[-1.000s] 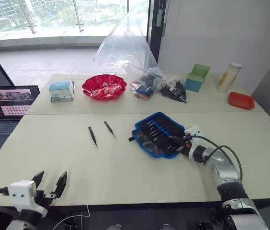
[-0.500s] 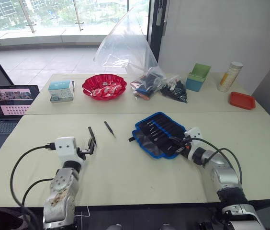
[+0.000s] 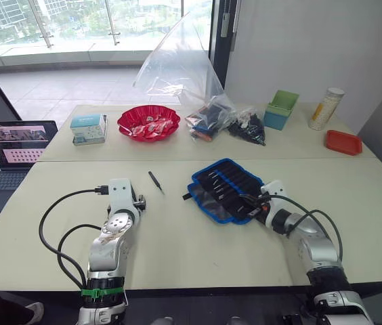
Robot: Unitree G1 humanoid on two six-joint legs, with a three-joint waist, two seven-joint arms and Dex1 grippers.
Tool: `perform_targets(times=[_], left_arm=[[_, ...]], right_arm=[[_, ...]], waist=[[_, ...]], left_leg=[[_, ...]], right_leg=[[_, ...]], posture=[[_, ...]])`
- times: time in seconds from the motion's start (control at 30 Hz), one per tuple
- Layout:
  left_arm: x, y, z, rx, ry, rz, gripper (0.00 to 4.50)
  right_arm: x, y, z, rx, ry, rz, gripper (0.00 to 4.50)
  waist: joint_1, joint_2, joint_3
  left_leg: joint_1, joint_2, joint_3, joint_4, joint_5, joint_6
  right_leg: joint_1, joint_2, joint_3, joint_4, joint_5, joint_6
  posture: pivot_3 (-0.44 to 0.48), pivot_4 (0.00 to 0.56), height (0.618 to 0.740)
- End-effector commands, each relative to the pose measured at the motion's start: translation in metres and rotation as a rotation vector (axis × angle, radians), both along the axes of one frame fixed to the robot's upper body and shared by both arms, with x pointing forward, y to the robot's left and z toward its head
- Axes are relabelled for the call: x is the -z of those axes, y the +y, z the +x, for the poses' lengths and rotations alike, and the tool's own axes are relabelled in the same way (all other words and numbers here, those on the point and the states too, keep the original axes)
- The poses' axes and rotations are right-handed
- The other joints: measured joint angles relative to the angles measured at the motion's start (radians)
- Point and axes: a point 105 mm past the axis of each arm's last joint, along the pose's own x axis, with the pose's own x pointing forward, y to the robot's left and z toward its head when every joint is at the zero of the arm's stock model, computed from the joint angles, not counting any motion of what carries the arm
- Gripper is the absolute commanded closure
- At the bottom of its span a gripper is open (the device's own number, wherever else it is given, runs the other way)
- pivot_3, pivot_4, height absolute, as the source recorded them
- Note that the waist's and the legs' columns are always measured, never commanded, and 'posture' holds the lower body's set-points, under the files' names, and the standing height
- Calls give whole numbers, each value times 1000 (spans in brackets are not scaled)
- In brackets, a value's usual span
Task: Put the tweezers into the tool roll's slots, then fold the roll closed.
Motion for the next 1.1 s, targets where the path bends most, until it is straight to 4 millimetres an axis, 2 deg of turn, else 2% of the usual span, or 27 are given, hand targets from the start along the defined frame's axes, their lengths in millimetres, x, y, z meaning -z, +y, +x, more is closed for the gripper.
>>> perform_targets(times=[0.03, 0.17, 0.27, 0.3, 0.37, 0.5, 0.67, 0.8, 0.9, 1.1], left_arm=[[21, -1, -5, -16, 104, -23, 2209], [20, 8, -2, -32, 96, -29, 3540], [13, 22, -1, -53, 64, -3, 4468], [5, 27, 0, -42, 26, 29, 4468], [-10, 24, 3, 46, -54, 45, 4468], [-29, 8, 2, 248, -132, 38, 4468], [-63, -11, 3, 448, -259, 53, 4468], [-79, -41, 3, 616, -294, -15, 4468], [-80, -84, -8, 864, -224, -24, 4468], [-79, -123, -18, 1071, -137, 12, 4468]], right_arm=[[1, 0, -2, 4, 7, 11, 4500], [2, 2, -3, -2, 8, 18, 4500], [2, 3, -3, -2, 9, 20, 4500], [2, 3, -3, 0, 9, 21, 4500], [2, 3, -3, 2, 9, 21, 4500], [-3, 1, -6, -5, -12, 44, 4500], [-34, -5, -5, 9, -126, 120, 4500], [-41, -10, -4, 29, -144, 110, 4500], [-40, -14, -4, 46, -146, 65, 4500], [-23, -19, -5, 71, -98, 18, 4500]], waist=[[0, 0, 0], [4, 0, 0], [9, 0, 0], [10, 0, 0], [9, 0, 0], [7, 0, 0], [6, 0, 0], [2, 0, 0], [0, 0, 0], [-13, 0, 0]], left_leg=[[0, 0, 0, 0, 0, 0], [0, 0, 0, 0, 0, 0], [0, 0, 0, 0, 0, -1], [0, 0, 0, 0, 1, -1], [0, 0, 0, 0, 1, -2], [-1, 0, 0, -1, 1, -2], [-15, 0, 0, 2, 1, -1], [-16, -1, 0, 2, 2, -2], [-16, -1, 0, 2, 1, -2], [-16, 0, 0, 1, 2, -2]], right_leg=[[0, 0, 0, 0, 0, 0], [0, 0, 0, 0, 0, 0], [0, 0, 0, 0, 0, 0], [0, 0, 0, 0, 0, 0], [0, 0, 0, 0, 0, 0], [-2, 0, 0, 0, 0, 0], [-15, 0, 0, 2, 0, 0], [-17, 0, 0, 4, 0, 0], [-17, 0, 0, 4, 0, 0], [-17, 0, 0, 5, 0, 0]], posture=[[0, 150, 740], [0, 150, 740], [0, 150, 740], [0, 150, 740], [0, 150, 740], [0, 150, 740], [0, 150, 740], [0, 150, 740], [0, 150, 740], [0, 150, 740]])
